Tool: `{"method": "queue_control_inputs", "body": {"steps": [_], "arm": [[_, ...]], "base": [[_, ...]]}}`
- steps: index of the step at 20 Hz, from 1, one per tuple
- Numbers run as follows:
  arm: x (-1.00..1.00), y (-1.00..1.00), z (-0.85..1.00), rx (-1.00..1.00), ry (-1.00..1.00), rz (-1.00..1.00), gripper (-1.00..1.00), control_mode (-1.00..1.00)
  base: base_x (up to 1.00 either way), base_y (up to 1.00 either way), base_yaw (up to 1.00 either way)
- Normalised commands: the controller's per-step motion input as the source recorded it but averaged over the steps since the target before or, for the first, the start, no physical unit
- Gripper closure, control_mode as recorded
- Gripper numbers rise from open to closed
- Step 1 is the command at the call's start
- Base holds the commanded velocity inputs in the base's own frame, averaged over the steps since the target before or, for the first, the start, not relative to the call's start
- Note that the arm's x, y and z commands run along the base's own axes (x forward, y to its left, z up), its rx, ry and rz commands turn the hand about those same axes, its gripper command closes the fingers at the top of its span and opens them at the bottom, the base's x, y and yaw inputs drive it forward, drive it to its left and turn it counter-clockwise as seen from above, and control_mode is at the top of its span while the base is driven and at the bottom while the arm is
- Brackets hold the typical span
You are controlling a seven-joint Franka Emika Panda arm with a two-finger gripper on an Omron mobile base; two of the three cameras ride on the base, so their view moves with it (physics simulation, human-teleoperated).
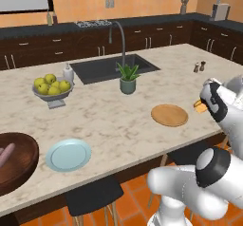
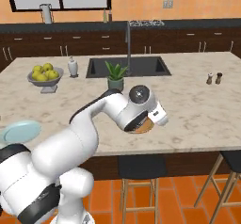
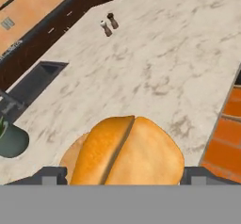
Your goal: Place one bun and one sausage from the bowl on each plate.
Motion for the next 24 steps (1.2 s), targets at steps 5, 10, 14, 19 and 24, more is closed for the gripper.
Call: {"method": "queue_control_inputs", "body": {"steps": [5,10,14,19,24], "arm": [[1.00,0.67,-0.23,0.01,0.50,-0.07,1.00,-1.00],[0.63,0.33,-0.78,0.25,0.31,-0.19,1.00,-1.00],[0.79,0.28,-0.79,0.14,0.07,-0.15,1.00,-1.00],[0.98,0.03,-0.79,0.00,0.00,-0.07,1.00,-1.00],[0.74,-0.13,-0.93,-0.01,0.01,-0.02,-1.00,-1.00]], "base": [[0.00,0.00,0.00],[0.00,0.00,0.00],[0.00,0.00,0.00],[0.00,0.00,0.00],[0.00,0.00,0.00]]}}
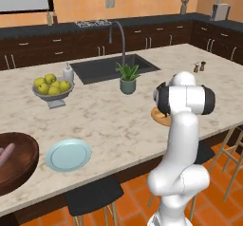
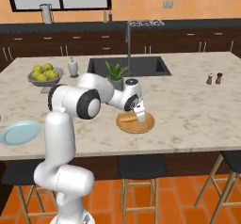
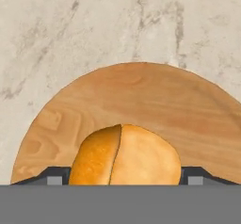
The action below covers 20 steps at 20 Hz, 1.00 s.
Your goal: Place one bun and one sausage from the bowl on each plate.
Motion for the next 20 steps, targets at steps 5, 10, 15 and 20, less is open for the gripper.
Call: {"method": "queue_control_inputs", "body": {"steps": [5,10,15,20], "arm": [[-0.06,-0.09,0.32,0.04,-0.06,0.00,-1.00,-1.00],[-0.02,-0.02,0.31,0.03,-0.04,0.00,-1.00,-1.00],[-1.00,-0.01,0.42,0.00,-0.12,0.11,-1.00,-1.00],[-1.00,0.32,0.50,-0.07,-0.07,0.23,-1.00,-1.00]], "base": [[0.00,0.00,0.00],[0.00,0.00,0.00],[0.00,0.00,0.00],[0.00,0.00,0.00]]}}
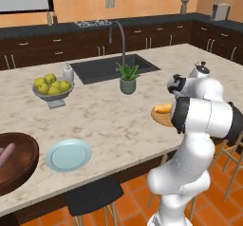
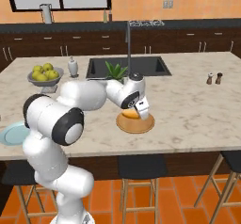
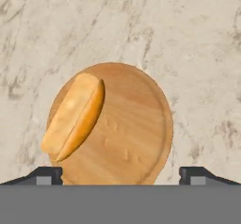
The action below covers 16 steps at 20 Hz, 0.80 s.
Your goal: Place one bun and one sausage from the bowl on each plate.
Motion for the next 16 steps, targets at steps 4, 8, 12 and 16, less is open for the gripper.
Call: {"method": "queue_control_inputs", "body": {"steps": [4,8,12,16], "arm": [[-1.00,0.71,0.36,-0.21,0.00,0.47,-1.00,-1.00],[-1.00,0.63,-0.06,-0.26,-0.03,0.45,-1.00,-1.00],[-0.25,0.14,-0.04,-0.07,0.00,0.11,-1.00,1.00],[0.00,0.00,0.00,0.00,0.00,0.00,-1.00,1.00]], "base": [[0.00,0.00,0.00],[0.00,0.00,0.00],[-0.69,0.21,0.49],[-0.58,0.57,0.75]]}}
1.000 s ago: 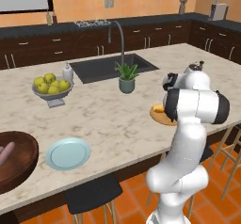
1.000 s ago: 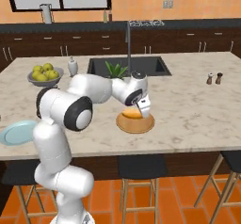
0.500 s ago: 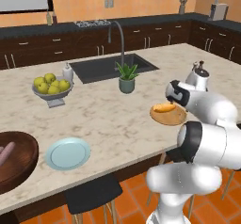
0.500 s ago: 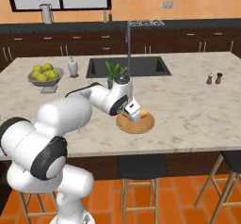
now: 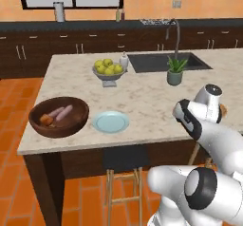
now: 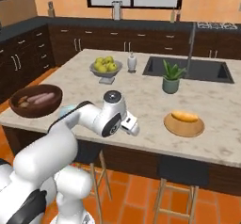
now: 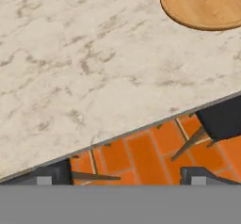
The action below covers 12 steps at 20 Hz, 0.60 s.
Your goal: Place one bun and one sausage from the bowl on each plate.
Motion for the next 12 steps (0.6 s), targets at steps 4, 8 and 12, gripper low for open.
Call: {"method": "queue_control_inputs", "body": {"steps": [4,8,12], "arm": [[0.00,0.00,0.00,0.00,0.00,0.00,-1.00,1.00],[0.00,0.00,0.00,0.00,0.00,0.00,-1.00,1.00],[0.00,0.00,0.00,0.00,0.00,0.00,-1.00,1.00]], "base": [[0.03,1.00,0.34],[0.39,1.00,0.06],[0.67,0.94,-0.03]]}}
